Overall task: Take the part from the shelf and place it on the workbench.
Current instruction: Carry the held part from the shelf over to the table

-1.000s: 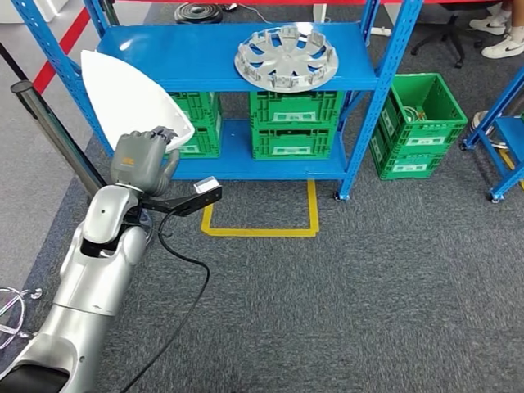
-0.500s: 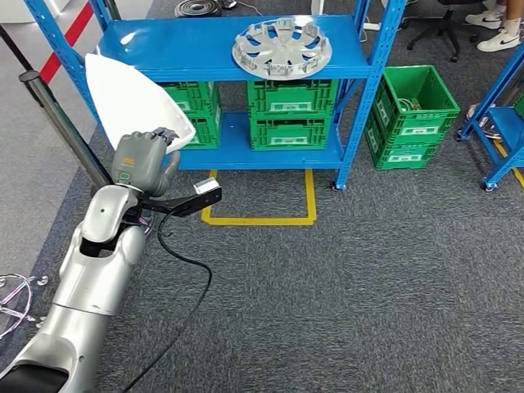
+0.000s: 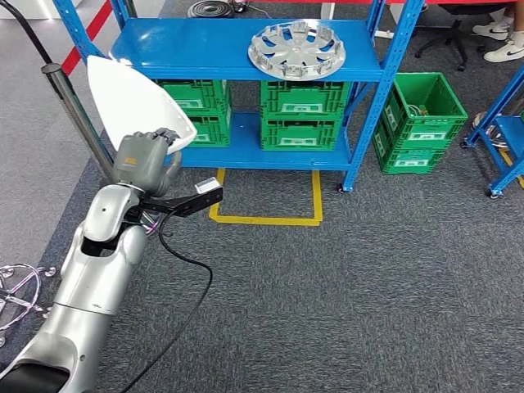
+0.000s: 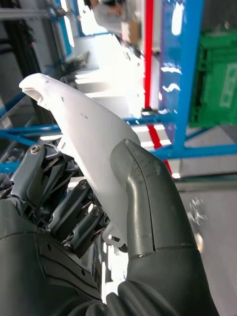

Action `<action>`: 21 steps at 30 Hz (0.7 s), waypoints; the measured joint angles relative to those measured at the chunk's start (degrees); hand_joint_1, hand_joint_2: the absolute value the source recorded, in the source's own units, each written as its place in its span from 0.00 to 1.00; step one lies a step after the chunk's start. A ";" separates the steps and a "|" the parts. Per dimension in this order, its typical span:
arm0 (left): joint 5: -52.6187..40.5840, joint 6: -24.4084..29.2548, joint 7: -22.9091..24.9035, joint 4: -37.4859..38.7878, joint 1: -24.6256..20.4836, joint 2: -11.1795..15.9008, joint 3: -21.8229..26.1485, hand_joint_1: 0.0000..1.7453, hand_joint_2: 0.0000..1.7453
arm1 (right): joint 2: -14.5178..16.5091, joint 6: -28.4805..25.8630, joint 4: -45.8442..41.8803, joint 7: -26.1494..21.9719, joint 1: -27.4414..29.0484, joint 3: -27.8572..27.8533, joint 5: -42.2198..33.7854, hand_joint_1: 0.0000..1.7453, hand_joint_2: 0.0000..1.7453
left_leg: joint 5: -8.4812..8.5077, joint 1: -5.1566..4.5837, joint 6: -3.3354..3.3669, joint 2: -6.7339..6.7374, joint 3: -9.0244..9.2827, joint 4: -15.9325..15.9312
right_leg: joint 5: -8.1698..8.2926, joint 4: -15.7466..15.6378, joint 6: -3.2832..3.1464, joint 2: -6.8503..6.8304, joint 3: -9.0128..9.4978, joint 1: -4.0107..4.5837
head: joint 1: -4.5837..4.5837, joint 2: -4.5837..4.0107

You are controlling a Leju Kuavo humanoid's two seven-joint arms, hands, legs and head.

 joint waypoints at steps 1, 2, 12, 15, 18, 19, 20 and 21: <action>0.00 -0.04 0.04 -0.01 -0.07 -0.04 0.00 1.00 1.00 | 0.05 -0.14 0.00 0.10 0.05 0.01 0.26 0.00 0.00 | 0.12 0.01 -0.21 -0.24 -0.39 0.20 | -0.04 -0.29 -0.07 0.08 0.18 -0.01 | 0.02 0.00; 0.00 -0.07 0.06 -0.01 -0.06 -0.08 0.00 1.00 1.00 | 0.07 -0.20 0.00 0.16 0.07 0.01 0.37 0.00 0.00 | 0.19 0.08 -0.32 -0.38 -0.58 0.26 | -0.18 -0.41 -0.12 -0.10 0.20 0.04 | 0.04 0.00; 0.04 0.03 0.77 -0.34 0.90 0.75 0.31 1.00 1.00 | -0.25 -1.00 -0.05 -1.81 1.00 0.00 5.55 0.00 0.00 | -2.54 0.38 -2.14 0.14 -4.06 6.38 | 0.01 -1.08 -1.32 -3.00 -0.08 -0.33 | -0.33 0.00; 0.39 1.48 1.88 -2.91 5.07 5.17 3.79 1.00 1.00 | -3.78 -3.67 -0.04 -11.77 4.74 -0.02 15.48 0.00 0.00 | -1.56 0.64 -2.69 4.59 -1.98 4.77 | 0.13 -1.17 -1.34 -7.27 -0.11 -0.09 | -0.74 0.00; 0.00 1.51 1.34 -4.24 6.23 6.27 5.20 1.00 1.00 | -4.73 -3.62 -0.02 -12.29 5.15 -0.02 16.49 0.00 0.00 | 0.08 0.27 -1.43 4.59 -0.03 0.18 | 0.09 -1.24 -0.58 -9.70 0.19 0.30 | -0.73 0.00; -0.15 1.48 1.32 -4.43 6.57 6.43 5.48 1.00 1.00 | -4.84 -3.53 -0.02 -12.18 5.16 -0.02 16.77 0.00 0.00 | 0.32 0.35 -1.04 3.98 -0.12 0.04 | -0.11 -1.14 -0.28 -9.82 0.18 0.23 | -0.72 0.00; -0.26 1.45 1.29 -4.60 6.81 6.55 5.75 1.00 1.00 | -4.94 -3.48 -0.03 -12.09 5.11 -0.02 17.03 0.00 0.00 | 0.59 0.47 -0.63 3.47 -0.23 -0.10 | -0.84 -0.42 0.02 -9.12 -0.11 0.16 | -0.63 0.00; -0.28 1.44 1.27 -4.74 6.94 6.64 5.93 1.00 1.00 | -5.03 -3.44 -0.03 -12.06 5.02 -0.02 17.24 0.00 0.00 | 0.87 0.59 -0.21 3.00 -0.37 -0.24 | -2.22 1.36 0.26 -7.99 -0.84 0.10 | -0.55 0.00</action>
